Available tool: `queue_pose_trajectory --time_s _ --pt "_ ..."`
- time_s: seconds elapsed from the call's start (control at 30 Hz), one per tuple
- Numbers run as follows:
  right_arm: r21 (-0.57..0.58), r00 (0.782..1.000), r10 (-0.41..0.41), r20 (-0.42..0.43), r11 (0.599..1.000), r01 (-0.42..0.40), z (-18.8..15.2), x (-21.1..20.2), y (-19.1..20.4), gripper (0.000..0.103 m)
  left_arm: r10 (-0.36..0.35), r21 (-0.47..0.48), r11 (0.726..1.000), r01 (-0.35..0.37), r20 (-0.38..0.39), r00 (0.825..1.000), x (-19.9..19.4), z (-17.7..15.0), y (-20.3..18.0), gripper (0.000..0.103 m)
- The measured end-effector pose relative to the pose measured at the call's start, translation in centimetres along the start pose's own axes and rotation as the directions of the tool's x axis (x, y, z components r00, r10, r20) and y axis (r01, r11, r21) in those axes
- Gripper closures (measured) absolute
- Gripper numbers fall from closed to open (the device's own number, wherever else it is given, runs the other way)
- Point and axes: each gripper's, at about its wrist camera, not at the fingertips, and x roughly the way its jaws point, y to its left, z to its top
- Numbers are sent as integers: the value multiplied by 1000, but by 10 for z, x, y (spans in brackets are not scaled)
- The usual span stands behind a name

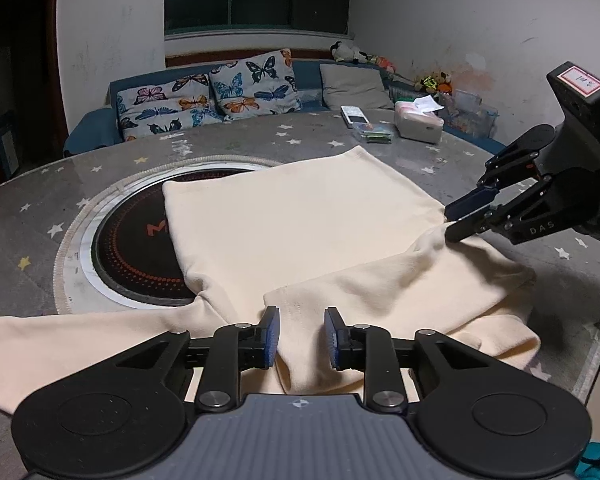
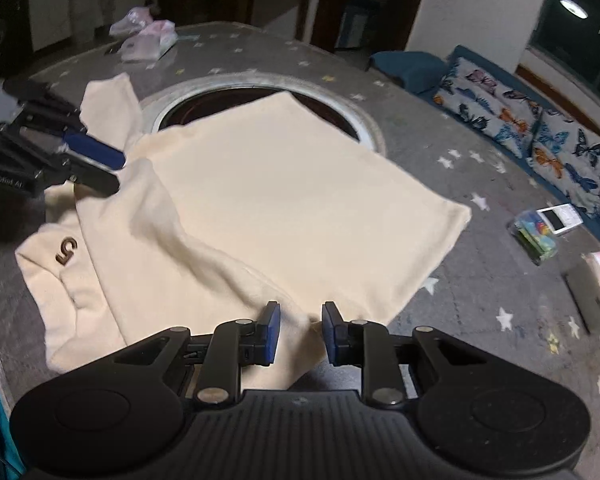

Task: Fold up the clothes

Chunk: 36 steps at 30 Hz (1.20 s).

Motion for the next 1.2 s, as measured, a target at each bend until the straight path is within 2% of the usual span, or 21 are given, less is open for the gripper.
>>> queue_pose_trajectory --time_s 0.13,0.23,0.3,0.37,0.4,0.5,0.67,0.77,0.83,1.0,1.07,1.1,1.2 --pt "-1 1000 25 -5 1000 -25 -1 1 -3 94 3 -4 1000 -3 -6 1000 7 1 -1 75" --pt "-4 1000 22 -4 1000 -22 -3 -3 -2 97 13 -20 1000 -13 6 1000 9 4 -1 62" --pt "2 1000 12 -7 1000 -12 -3 -5 -3 98 18 -28 999 -17 11 1000 11 6 0 62" --pt "5 1000 4 -7 1000 -4 -4 -7 -3 98 9 -35 999 -9 -3 1000 16 7 2 65" --pt "3 1000 -2 -2 1000 2 -4 -9 -4 98 4 -39 999 -5 -11 1000 19 7 3 82" --pt "5 1000 -19 12 1000 19 -4 -19 -4 99 18 -46 999 -18 14 1000 16 10 2 97" --pt "46 998 -62 23 997 61 -9 -29 -12 99 69 -66 996 -64 80 994 11 15 -6 98" --pt "107 997 -67 25 992 64 -17 -20 -20 97 85 -111 991 -80 43 995 23 15 -4 98" --pt "138 997 -68 39 988 62 -20 -16 -22 92 93 -136 987 -89 20 995 29 15 -2 94" --pt "167 993 -68 96 985 51 -18 -30 -19 92 111 -166 981 -106 25 993 22 17 5 86" --pt "185 992 -63 105 982 43 -18 -30 -17 92 112 -176 979 -105 32 993 20 17 6 79" --pt "197 993 -60 106 980 38 -20 -28 -16 92 112 -178 978 -105 30 993 20 16 6 72" --pt "234 995 -61 85 972 40 -25 -15 -16 90 132 -168 977 -130 4 991 25 13 5 70"
